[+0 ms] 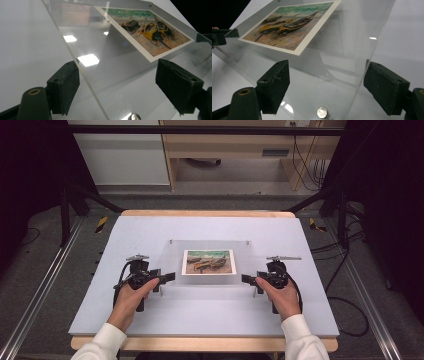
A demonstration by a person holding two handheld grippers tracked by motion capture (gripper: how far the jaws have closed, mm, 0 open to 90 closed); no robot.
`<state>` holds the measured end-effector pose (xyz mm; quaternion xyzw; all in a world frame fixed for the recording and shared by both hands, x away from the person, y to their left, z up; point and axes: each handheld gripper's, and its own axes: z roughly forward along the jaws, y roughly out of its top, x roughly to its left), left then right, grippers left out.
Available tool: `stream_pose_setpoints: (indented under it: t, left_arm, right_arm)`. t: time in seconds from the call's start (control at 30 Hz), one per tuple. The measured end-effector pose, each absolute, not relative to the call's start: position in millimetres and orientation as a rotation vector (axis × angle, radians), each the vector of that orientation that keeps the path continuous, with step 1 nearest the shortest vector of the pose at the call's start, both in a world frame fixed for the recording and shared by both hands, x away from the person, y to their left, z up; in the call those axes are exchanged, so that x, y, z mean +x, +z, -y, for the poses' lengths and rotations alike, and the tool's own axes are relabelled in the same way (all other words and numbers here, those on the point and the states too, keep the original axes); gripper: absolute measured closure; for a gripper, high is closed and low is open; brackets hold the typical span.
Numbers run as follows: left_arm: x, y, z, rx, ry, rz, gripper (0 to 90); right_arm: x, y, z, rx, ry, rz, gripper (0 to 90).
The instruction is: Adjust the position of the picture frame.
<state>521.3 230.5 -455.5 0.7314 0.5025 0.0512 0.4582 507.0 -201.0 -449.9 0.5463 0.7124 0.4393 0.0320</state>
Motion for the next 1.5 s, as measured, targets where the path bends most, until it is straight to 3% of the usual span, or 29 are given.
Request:
stream_pose_setpoints:
  t: [0.3,1.5]
  left_arm:
    - [537.2,-452.6,-226.1,1.802,0.163,-1.253,22.0]
    - [494.2,-442.7,-229.0,1.772,0.331,-1.161,38.6]
  right_arm:
    - [520.8,-447.9,200.6,1.672,1.335,-2.173,21.7]
    - [477.6,-442.3,197.8,1.401,1.290,-2.106,29.1]
